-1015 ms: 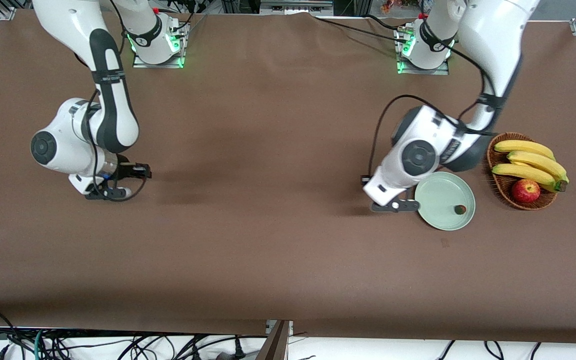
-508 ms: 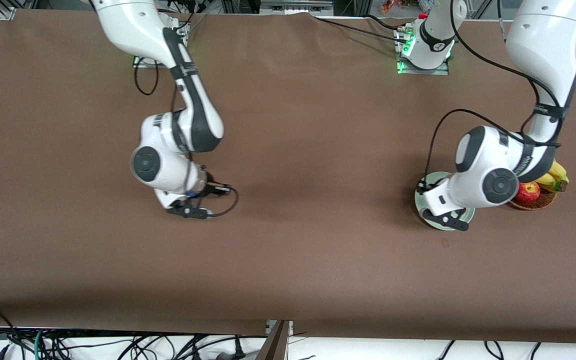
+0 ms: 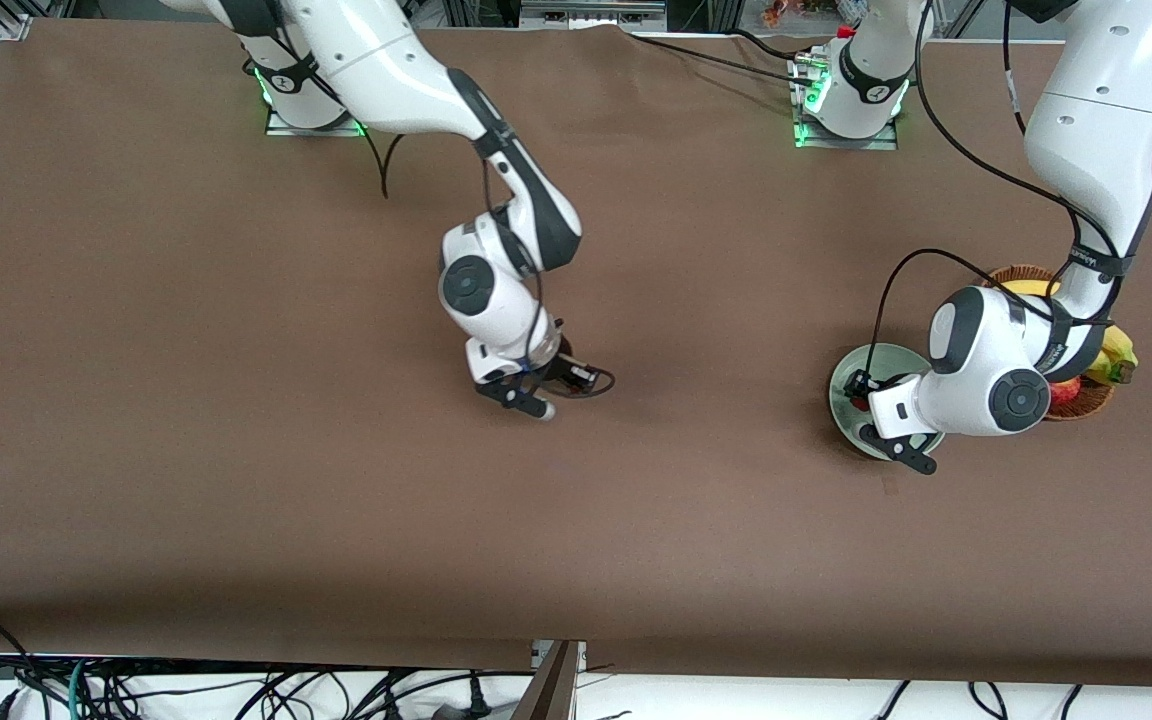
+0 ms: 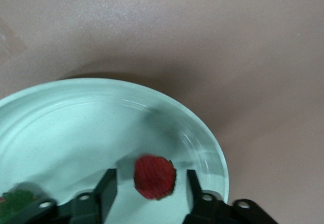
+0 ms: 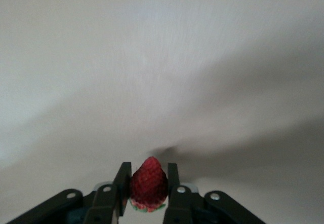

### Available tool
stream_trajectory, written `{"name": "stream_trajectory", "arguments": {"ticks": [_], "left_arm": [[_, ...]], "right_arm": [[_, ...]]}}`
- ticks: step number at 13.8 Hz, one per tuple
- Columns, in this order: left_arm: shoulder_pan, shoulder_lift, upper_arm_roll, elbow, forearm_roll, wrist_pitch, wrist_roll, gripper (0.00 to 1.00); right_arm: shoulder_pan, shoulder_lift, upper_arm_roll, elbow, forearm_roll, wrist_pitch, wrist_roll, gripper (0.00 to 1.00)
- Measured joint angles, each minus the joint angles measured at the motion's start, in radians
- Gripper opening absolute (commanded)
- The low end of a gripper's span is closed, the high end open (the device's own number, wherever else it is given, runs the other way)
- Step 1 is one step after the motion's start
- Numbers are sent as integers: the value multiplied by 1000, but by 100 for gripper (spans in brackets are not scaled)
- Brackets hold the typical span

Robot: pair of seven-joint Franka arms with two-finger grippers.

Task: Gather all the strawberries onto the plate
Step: 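Release the strawberry on the plate while the right gripper drops the third strawberry, then grasp the third strawberry with the left gripper while the right arm withdraws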

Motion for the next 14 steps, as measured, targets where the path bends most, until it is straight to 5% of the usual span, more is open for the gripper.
{"name": "stream_trajectory", "arguments": {"ticks": [2,4,10,14], "left_arm": [[0,-5,-5,6,0,-4,0,100],[1,-28,-18,17,0,-25,-2,100],[-4,-114,-170,25,-32,-74,-261,100],[-153,-96,-216,26,-37,37,-569,100]], "right_arm": [[18,10,-4,14,0,14,28,87],[12,-10,-38,36,0,-50,29,92],[-4,-103,-220,134,-52,-411,-2,99],[-4,-192,-318,144,-86,-558,-72,100]]}}
